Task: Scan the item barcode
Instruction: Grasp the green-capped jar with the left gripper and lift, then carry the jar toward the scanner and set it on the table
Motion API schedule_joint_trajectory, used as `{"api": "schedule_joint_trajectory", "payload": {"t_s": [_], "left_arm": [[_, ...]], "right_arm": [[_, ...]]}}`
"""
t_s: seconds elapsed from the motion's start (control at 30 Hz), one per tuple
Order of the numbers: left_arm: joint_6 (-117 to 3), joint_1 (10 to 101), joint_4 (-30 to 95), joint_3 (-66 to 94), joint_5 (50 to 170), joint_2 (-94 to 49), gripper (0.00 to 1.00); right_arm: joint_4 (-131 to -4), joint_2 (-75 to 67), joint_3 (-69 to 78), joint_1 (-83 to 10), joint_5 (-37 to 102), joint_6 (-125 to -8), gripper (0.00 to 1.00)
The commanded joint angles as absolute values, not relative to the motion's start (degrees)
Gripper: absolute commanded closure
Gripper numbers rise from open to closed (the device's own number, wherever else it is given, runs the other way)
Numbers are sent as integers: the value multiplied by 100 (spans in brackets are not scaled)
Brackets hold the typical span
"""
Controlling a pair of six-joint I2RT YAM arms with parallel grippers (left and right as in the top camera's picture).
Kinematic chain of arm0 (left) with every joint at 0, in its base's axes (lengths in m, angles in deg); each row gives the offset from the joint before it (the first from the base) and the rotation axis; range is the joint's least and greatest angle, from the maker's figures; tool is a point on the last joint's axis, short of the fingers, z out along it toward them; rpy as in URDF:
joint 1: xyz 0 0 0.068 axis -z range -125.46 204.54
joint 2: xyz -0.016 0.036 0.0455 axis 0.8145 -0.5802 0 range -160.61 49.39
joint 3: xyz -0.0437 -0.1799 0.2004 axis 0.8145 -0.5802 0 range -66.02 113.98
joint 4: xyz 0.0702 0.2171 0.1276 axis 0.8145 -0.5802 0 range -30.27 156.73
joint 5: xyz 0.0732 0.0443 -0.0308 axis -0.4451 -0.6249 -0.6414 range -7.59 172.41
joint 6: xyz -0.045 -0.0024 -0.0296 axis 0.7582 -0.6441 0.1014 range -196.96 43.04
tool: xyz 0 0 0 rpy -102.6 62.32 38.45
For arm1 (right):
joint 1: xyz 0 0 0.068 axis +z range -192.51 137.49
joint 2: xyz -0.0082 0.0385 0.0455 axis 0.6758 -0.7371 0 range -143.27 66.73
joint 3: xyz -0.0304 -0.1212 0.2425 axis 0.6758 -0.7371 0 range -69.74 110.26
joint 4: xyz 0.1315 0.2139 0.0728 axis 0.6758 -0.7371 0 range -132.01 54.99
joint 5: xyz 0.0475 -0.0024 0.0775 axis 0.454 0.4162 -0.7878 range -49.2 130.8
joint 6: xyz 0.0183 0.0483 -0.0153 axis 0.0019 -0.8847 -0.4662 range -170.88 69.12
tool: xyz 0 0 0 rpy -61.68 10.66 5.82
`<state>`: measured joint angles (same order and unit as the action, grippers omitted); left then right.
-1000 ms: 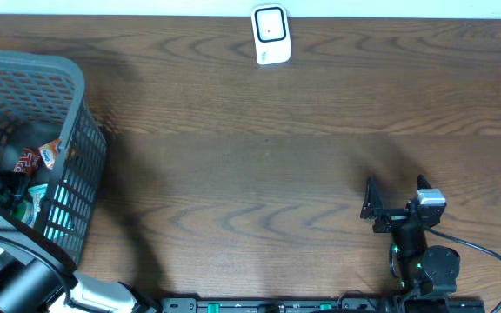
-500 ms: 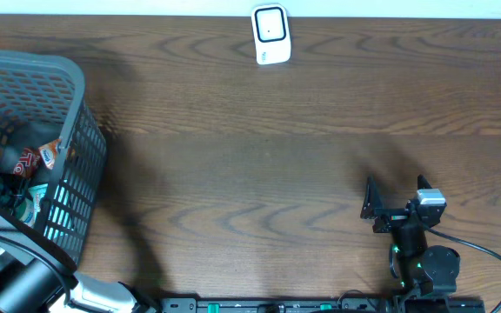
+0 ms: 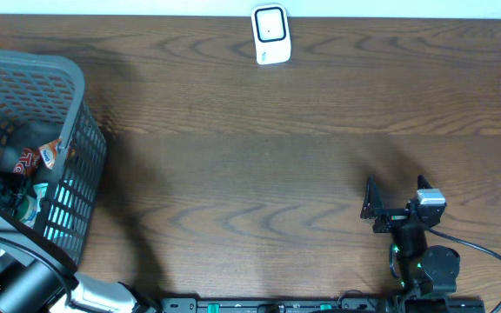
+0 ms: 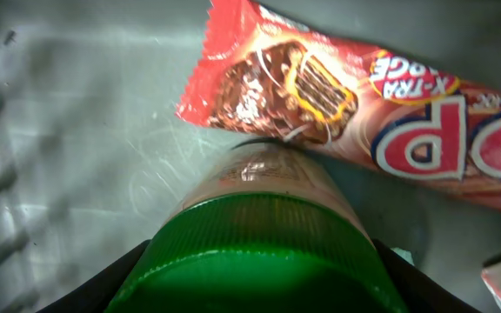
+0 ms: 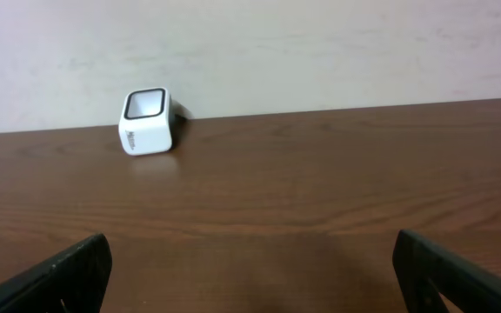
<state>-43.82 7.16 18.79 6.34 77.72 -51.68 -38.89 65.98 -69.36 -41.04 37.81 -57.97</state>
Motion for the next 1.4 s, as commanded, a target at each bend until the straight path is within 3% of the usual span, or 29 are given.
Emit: {"api": "schedule_joint_trajectory", "payload": {"t_s": [0.0, 0.23, 0.73, 1.03, 1.37], "left_arm": [[-4434, 710, 1813, 800, 7908, -4718, 52], [-4430, 710, 1894, 925, 8561, -3636, 51], [-3813, 972, 3404, 922, 12423, -902, 48], [-3700, 3048, 3684, 920, 12543, -589, 48], [-5721, 5813, 2475, 802, 11490, -1636, 47]], "right_arm": [[-3908, 6598, -6942, -4069, 3792, -5854, 1], [-3911, 6598, -6942, -4069, 3792, -5854, 1], [-3911, 6598, -6942, -4069, 3792, -5856, 1], [-3911, 6598, -6942, -4069, 3792, -5856, 1], [-3911, 6598, -6942, -4069, 3792, -5854, 1]]}}
